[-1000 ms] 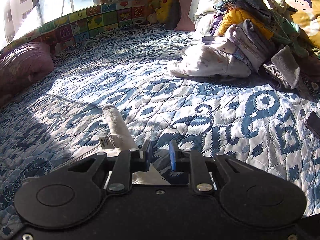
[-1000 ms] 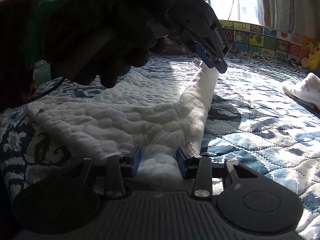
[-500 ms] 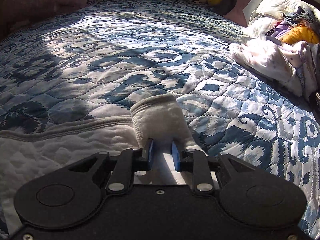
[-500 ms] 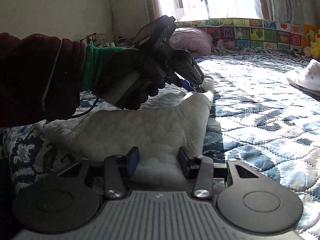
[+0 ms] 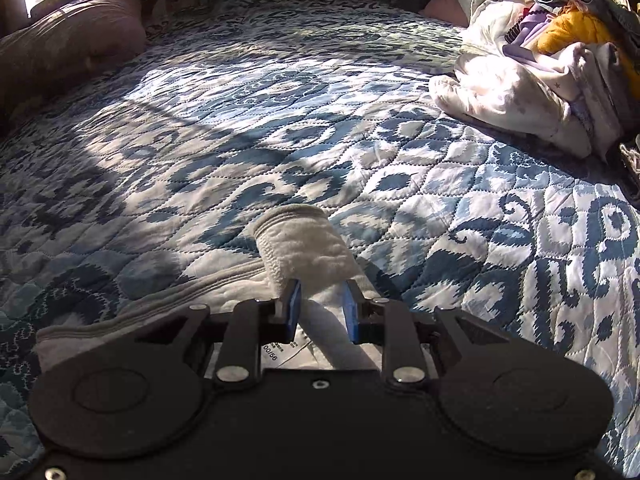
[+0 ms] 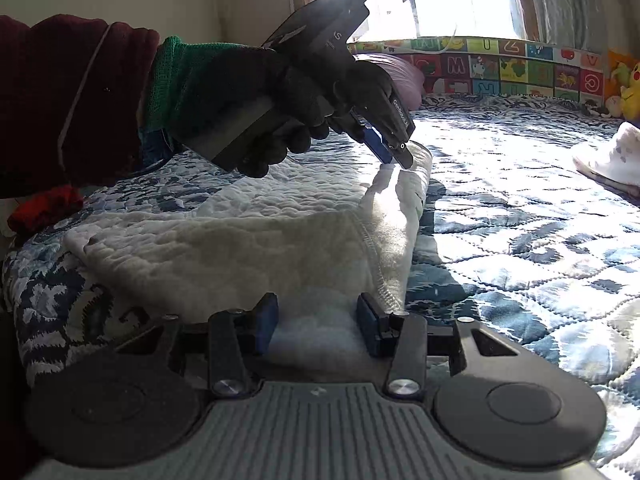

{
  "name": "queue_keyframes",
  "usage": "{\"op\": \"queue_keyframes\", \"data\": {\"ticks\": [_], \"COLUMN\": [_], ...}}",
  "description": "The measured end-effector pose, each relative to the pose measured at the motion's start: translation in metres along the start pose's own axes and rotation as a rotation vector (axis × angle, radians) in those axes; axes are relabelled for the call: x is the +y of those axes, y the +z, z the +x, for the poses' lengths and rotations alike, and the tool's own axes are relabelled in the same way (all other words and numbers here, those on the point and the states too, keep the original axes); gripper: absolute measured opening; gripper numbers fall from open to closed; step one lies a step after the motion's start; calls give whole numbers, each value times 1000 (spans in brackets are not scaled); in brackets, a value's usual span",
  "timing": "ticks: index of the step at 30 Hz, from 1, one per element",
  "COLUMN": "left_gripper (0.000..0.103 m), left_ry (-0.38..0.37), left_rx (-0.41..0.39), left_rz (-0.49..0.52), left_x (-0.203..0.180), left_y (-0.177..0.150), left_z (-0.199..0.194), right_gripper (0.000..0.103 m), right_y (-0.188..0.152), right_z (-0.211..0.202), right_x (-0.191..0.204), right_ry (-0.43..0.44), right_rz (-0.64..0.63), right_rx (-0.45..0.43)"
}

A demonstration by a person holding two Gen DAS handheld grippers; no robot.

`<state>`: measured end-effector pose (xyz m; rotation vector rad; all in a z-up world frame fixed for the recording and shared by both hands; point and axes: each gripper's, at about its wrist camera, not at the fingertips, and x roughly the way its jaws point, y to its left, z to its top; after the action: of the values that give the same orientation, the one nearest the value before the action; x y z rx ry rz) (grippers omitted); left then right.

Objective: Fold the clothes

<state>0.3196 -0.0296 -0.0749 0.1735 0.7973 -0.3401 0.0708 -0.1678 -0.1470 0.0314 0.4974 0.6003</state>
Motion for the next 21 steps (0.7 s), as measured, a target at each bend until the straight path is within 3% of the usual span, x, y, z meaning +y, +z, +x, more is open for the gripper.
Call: {"op": "queue_keyframes", "data": {"ticks": [5, 9, 11, 15, 21], "left_gripper": [22, 22, 22, 26, 25], "left_ry": [1, 23, 70, -57, -28], "left_rx": [-70, -15, 68, 13, 17], "left_rz": [37, 67, 29, -228, -193], "left_x": [-12, -11, 5, 48, 37], "left_y": [21, 24, 6, -19, -14], "left_z": [-4, 26, 52, 56, 56], "right_gripper": [46, 46, 46, 46, 46], "right_y": [0, 1, 0, 0, -1], "right_z": [0, 1, 1, 0, -1], "right_x": [1, -2, -3, -6, -8], "right_ry": [1, 8, 11, 20, 23], "right_rz": [2, 12, 18, 31, 35], "right_rx": [-2, -4, -5, -13, -15]}}
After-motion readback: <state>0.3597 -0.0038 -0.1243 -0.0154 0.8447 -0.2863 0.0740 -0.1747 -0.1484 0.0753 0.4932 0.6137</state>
